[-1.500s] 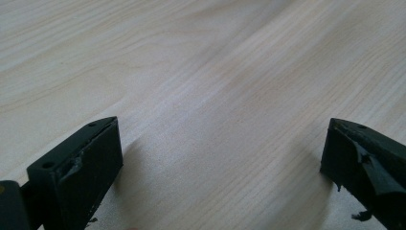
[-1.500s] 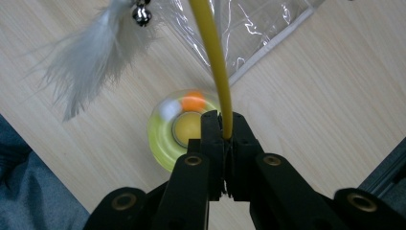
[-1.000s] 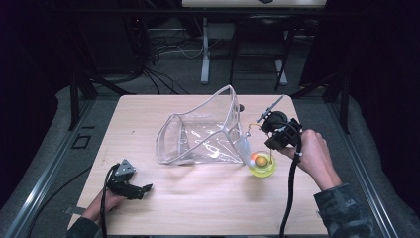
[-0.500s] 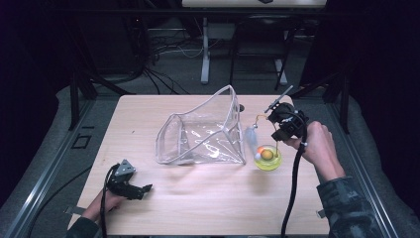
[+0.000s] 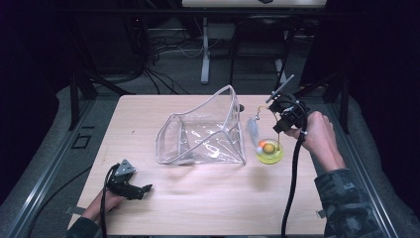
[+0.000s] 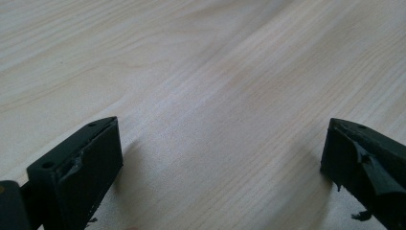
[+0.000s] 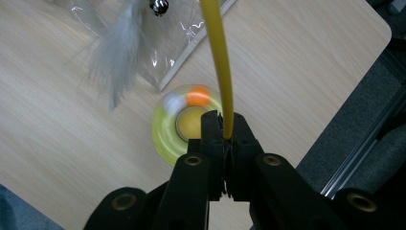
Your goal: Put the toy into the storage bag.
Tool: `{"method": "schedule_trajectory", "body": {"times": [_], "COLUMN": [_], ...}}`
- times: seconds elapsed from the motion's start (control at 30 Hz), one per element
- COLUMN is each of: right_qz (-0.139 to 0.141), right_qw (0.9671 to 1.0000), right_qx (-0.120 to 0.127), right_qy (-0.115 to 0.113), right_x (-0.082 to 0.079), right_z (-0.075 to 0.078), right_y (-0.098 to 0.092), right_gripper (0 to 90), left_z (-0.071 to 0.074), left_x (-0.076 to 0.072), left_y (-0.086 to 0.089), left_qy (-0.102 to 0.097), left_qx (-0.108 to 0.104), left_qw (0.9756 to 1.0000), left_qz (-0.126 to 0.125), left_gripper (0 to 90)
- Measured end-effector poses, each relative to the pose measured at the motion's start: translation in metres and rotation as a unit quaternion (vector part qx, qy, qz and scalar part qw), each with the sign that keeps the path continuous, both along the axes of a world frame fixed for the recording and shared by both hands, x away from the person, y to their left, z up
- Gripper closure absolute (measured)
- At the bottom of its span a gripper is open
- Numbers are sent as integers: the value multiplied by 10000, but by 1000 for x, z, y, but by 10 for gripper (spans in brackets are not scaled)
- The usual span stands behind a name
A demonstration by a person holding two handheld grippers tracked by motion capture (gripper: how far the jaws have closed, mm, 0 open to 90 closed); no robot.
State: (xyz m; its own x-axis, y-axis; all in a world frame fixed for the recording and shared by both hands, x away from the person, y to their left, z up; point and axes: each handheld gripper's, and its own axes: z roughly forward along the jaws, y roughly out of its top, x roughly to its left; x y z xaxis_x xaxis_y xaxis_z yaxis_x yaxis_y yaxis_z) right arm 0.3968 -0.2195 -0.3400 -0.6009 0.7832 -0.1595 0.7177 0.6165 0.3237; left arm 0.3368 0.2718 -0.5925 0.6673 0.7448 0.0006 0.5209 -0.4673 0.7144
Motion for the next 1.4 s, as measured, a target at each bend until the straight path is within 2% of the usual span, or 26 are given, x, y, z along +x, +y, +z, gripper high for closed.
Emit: {"method": "schedule_trajectory", "body": {"times": [0.53,0.93,1.13,1.4], "right_qz": [6,105,131,238], "right_qw": [10000,9998,9996,9992], "right_qx": [-8,-145,-115,-138], "right_qy": [83,-88,-234,-303], "right_x": [12,15,16,16], "right_z": [11,36,53,64], "right_y": [8,19,25,32], "right_gripper": [877,877,877,877], "left_z": [0,1,1,1], "left_x": [0,0,0,0], "left_y": [0,1,1,1], "left_qy": [-1,43,42,38], "left_qx": [8,21,21,27], "left_qw": [10000,10000,10000,10000], "left_qz": [-2,-31,-32,-41], "left_gripper": [3,3,3,3]}}
